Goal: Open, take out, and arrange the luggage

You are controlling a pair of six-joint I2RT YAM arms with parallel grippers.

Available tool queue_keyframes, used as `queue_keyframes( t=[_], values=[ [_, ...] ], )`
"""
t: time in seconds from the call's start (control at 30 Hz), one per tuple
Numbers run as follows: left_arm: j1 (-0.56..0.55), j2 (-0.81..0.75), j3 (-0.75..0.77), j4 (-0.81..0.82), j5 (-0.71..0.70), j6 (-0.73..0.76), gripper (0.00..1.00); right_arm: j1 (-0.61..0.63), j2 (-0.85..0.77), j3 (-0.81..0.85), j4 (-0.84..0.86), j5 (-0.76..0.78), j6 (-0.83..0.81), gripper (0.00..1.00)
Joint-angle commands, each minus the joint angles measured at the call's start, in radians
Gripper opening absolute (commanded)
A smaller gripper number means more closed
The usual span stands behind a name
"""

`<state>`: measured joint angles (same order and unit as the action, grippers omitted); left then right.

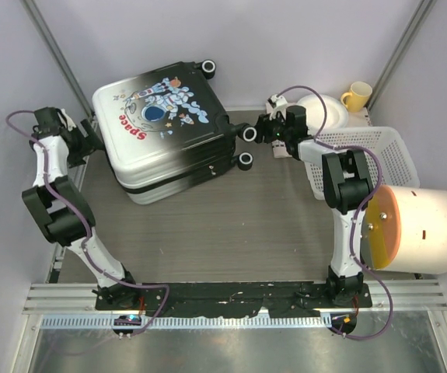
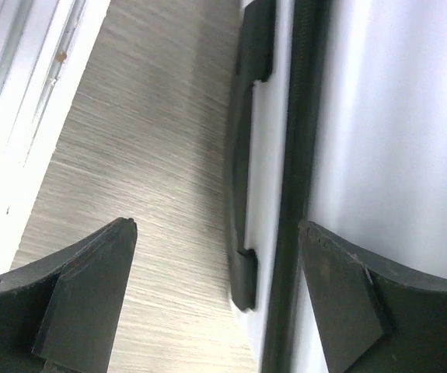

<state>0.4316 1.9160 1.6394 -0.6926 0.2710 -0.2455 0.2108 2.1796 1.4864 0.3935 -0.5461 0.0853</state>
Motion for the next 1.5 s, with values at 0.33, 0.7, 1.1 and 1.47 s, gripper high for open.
queue_keyframes(
  t=[0.33, 0.7, 1.1, 1.47],
  values=[
    [0.045, -0.345, -0.139, 0.062, -0.092, -0.089, 0.9, 0.122, 0.091, 0.129, -0.383, -0.001, 0.045, 0.44],
    [0.056, -0.643, -0.444, 0.167, 0.329, -0.149, 0.79, 0.176, -0.058, -0.223, -0.335, -0.225, 0.197, 0.27],
    [0.047, -0.704, -0.607, 0.369, 0.448, -0.313, 0.73, 0.288, -0.291, -0.485, -0.165, -0.236, 0.246, 0.27],
    [0.052, -0.891, -0.613, 0.094, 0.464, -0.19, 0.63, 0.191, -0.509, -0.526, -0.196, -0.098, 0.253, 0.38]
  ],
)
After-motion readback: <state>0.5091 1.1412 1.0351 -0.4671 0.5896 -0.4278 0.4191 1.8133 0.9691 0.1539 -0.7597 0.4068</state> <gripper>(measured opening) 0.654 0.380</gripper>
